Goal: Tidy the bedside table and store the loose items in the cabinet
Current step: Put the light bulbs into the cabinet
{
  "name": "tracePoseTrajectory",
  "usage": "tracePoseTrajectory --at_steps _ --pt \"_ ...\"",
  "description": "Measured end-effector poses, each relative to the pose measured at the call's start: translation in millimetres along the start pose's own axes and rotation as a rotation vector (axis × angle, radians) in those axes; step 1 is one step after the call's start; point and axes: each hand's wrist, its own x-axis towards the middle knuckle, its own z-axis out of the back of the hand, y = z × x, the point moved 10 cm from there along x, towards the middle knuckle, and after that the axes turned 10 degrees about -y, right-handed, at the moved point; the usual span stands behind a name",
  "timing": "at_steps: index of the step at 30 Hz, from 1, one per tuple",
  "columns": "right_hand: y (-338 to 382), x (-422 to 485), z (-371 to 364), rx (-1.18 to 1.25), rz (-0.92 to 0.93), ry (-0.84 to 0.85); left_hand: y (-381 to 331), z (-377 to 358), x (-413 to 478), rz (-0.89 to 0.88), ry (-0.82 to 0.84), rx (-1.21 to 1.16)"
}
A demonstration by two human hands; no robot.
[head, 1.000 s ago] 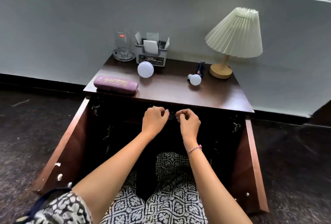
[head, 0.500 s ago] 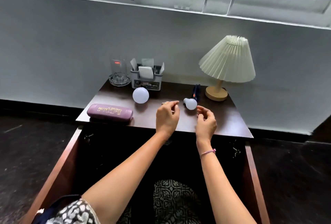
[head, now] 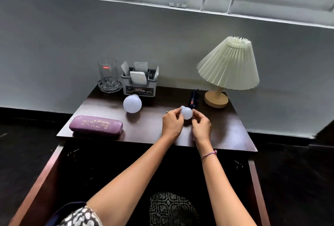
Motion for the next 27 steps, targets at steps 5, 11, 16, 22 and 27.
tracePoseTrajectory --at_steps 5,11,16,22,27 --pt "4 -8 4 0.123 -0.01 0.0 2 11 -5 0.019 -0.013 -0.044" --pt "15 -40 4 0.336 -0.037 0.017 1 52 -18 -0.021 -0.119 -0.082" --pt "27 -77 3 0.462 -0.098 0.062 -4 89 -35 -0.069 -0.152 -0.081" --pt "38 -120 7 0.513 -0.122 0.17 4 124 -65 -0.046 -0.18 -0.176" --pt "26 -154 1 0.543 -0.197 0.364 29 141 -86 -0.013 -0.213 -0.176"
